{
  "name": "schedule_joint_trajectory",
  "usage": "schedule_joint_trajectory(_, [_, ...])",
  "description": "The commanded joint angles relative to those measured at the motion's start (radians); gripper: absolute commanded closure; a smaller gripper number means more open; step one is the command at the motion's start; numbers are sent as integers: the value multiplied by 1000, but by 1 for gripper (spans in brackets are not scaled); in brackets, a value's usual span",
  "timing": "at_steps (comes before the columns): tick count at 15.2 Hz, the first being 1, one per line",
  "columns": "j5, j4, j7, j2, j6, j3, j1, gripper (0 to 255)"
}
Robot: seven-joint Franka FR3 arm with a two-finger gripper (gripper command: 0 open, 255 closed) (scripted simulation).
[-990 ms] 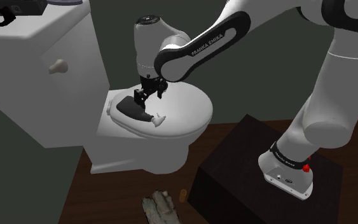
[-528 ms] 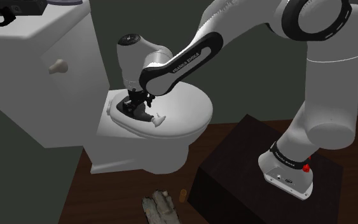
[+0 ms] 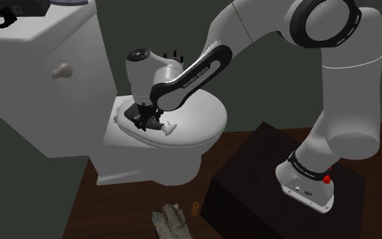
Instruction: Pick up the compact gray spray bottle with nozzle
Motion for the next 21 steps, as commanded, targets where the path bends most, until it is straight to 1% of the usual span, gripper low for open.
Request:
schedule_joint_trajectory(1, [-1, -1, 1, 1, 3, -1, 0, 255])
schedule_joint_trajectory(9, [-1, 1, 1, 2, 1, -1, 0, 255])
schedule_joint_trajectory(21, [57, 26, -49, -94, -111, 32, -20, 255])
